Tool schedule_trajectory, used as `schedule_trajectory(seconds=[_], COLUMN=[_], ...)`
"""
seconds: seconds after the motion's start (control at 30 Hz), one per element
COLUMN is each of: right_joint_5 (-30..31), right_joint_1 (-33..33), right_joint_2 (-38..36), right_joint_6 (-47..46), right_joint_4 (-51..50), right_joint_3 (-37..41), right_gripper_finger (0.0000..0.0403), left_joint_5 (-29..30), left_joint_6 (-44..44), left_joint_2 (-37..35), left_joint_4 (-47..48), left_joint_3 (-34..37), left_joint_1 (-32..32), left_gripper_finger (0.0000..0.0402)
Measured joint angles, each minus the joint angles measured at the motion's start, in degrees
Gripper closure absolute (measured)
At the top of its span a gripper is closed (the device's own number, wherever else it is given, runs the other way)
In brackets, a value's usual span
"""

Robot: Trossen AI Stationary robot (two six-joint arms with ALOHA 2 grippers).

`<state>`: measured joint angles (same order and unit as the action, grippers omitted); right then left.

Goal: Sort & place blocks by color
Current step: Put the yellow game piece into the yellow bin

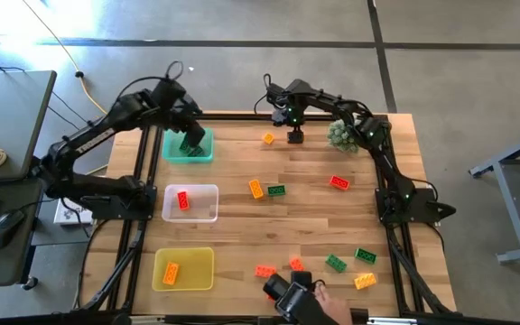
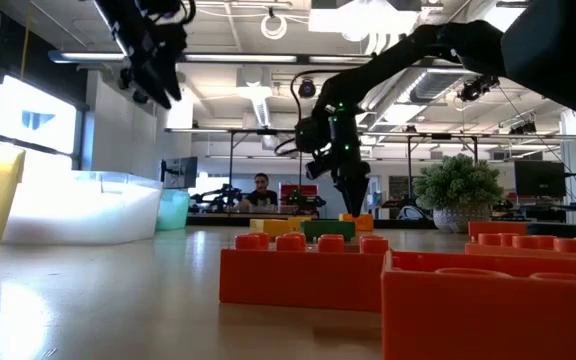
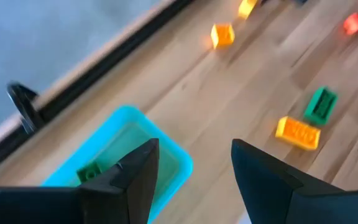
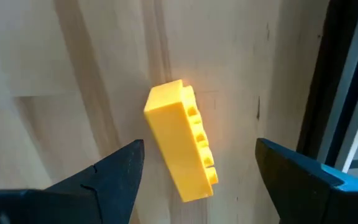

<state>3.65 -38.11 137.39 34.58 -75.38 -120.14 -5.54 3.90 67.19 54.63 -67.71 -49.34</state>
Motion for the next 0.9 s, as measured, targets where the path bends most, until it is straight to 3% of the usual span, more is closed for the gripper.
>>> schedule_trajectory(seconds=[0.17, 0.8, 0.9], right_joint_5=[-0.2, -5.6, -5.6], right_joint_1=[0.0, 0.2, 0.4], right_joint_2=[0.3, 1.9, 1.9], right_joint_6=[-0.1, -9.6, -10.8], right_joint_4=[2.2, 2.2, 1.7], right_joint_3=[0.0, -0.2, -0.2], right_gripper_finger=[0.0125, 0.0335, 0.0338], left_joint_5=[0.0, 0.2, 0.2], left_joint_6=[0.0, 0.4, -0.6], left_joint_2=[-3.3, -8.4, -8.4], left_joint_4=[-0.1, -0.4, -0.4], left_joint_3=[-2.5, -3.3, -3.3], left_joint_1=[0.0, 0.0, 0.0], left_gripper_finger=[0.0213, 0.0212, 0.0213])
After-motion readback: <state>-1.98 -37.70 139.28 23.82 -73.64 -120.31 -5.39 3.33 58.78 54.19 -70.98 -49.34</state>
